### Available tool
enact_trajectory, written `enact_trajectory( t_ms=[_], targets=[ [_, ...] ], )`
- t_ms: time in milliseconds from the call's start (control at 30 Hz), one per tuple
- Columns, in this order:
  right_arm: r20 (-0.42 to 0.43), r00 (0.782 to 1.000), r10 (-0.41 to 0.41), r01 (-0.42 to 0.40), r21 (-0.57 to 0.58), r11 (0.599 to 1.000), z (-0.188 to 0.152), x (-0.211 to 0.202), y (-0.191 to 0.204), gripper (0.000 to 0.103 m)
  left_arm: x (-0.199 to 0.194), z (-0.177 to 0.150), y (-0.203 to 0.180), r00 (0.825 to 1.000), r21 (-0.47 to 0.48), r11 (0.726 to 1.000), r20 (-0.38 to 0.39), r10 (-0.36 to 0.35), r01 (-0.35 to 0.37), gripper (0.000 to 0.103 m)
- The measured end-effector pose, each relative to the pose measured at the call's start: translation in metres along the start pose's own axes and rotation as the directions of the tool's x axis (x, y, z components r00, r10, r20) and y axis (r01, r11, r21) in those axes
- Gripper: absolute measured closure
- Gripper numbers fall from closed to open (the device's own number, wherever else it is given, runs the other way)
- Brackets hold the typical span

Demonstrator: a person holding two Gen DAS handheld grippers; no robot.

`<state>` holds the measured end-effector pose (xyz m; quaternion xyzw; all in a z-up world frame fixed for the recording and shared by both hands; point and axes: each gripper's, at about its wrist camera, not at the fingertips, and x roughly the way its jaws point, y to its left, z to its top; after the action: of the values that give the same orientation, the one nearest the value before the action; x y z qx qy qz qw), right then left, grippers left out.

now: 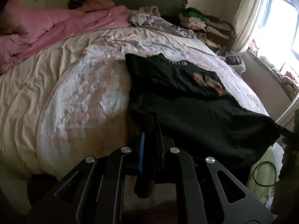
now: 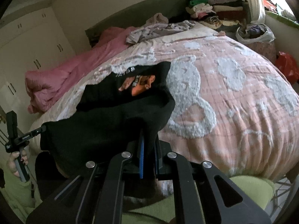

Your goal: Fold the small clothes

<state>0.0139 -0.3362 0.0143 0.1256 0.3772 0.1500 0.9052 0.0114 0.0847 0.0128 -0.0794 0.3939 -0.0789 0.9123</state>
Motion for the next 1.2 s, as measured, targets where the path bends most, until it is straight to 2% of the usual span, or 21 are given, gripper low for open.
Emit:
enact_trajectory(
  t_ms=[333,633,900,1200],
  targets=[
    [0.064,0.998,0.000,-0.001,0.008,1.000,0.043,0.010,0.001,0.096,0.009,0.036,0.009,0.998,-0.034,0.999,0.057,-0.009,0.011,0.099],
    [0.129,0.992,-0.018,0.019,-0.004,1.000,0.098,0.033,0.006,0.096,0.033,0.081,0.026,0.994,-0.088,0.996,0.105,0.000,0.010,0.099],
    [0.137,0.990,-0.024,0.020,0.033,0.999,0.142,0.075,-0.005,0.096,0.069,0.118,0.036,0.995,-0.124,0.992,0.103,0.010,0.002,0.099],
    [0.110,0.993,-0.042,0.039,0.028,0.999,0.173,0.127,-0.016,0.096,0.115,0.146,0.050,0.997,-0.158,0.987,0.068,0.031,-0.020,0.099]
  ],
)
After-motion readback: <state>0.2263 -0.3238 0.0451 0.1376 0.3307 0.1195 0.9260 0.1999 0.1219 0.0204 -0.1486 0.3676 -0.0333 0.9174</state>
